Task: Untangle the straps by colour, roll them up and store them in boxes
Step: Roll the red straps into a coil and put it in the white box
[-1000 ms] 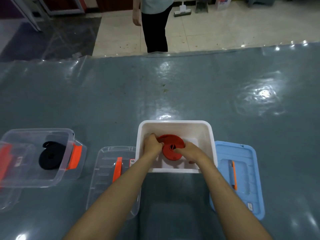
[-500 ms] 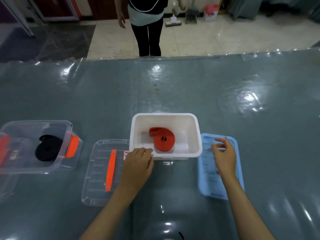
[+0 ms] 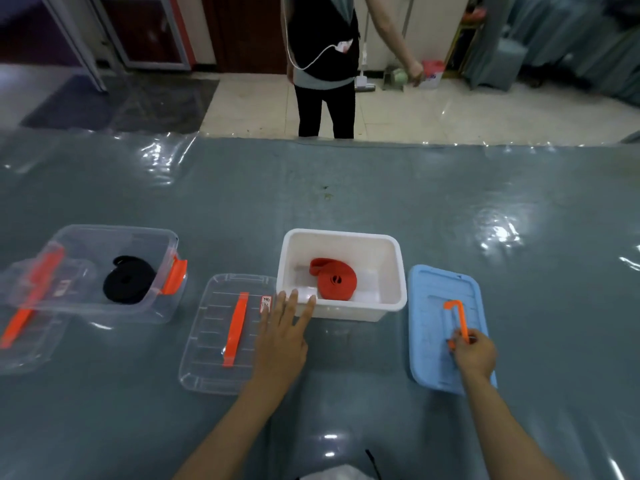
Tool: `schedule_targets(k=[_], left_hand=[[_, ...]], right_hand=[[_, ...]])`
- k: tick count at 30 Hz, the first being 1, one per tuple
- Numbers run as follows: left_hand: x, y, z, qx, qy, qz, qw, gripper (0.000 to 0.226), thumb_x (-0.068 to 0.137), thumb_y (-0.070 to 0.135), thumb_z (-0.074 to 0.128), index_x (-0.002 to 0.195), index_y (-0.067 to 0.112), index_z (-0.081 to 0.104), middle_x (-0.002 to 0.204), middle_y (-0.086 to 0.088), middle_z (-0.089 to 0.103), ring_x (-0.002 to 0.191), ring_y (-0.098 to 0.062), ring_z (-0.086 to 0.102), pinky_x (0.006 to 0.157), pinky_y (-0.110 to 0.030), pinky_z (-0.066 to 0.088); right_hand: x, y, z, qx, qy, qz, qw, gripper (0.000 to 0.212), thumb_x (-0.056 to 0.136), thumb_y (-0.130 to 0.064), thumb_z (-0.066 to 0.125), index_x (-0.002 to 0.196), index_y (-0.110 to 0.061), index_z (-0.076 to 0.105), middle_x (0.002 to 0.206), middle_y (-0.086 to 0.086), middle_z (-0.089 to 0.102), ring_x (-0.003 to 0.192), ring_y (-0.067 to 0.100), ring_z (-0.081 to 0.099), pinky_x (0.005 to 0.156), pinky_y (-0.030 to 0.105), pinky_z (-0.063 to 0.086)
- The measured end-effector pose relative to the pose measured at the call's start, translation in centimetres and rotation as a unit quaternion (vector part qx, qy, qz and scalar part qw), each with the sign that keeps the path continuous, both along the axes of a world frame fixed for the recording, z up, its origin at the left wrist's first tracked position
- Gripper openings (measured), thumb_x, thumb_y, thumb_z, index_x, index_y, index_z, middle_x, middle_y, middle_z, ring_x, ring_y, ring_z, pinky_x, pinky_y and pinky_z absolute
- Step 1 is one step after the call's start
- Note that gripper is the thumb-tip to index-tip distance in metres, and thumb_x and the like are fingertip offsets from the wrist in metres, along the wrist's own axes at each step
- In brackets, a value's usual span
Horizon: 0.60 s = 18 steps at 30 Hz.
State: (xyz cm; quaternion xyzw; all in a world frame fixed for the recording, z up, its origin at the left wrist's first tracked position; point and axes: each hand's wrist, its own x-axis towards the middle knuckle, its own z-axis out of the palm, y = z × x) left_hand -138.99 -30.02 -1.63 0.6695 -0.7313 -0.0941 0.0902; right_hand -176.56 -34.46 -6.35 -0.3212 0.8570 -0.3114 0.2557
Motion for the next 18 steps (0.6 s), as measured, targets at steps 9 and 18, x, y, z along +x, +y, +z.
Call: schedule_targets(k=[9,18], left_hand=[[1.0,-0.9,1.0,-0.006,0.021,-0.021,1.000,0.066,0.104,0.017,0.056,0.166,0.026,0.033,0.172,-0.010,0.030,0.162,-0.034,0.021,0.130,-0.055,0.021],[1.5,-5.2,2.4,-0.090,0.238,0.148,0.956,0.045,0.105,0.013,0.058,0.150,0.008,0.054,0.152,-0.013,0.057,0.136,-0.033,0.056,0.111,-0.048,0.050]], right_hand=[[0.2,-5.2,6.8,-0.167,-0.026,0.085,0.982,0.021,0.097,0.007,0.061,0.108,0.000,0.076,0.089,0.018,0.070,0.057,-0.002,0.064,0.057,0.006,0.046],[9.4,-10.1,8.6,-0.168,0.002,0.308,0.936,0.017,0.093,0.005,0.069,0.102,-0.004,0.081,0.089,0.017,0.074,0.086,0.030,0.067,0.084,0.038,0.048]])
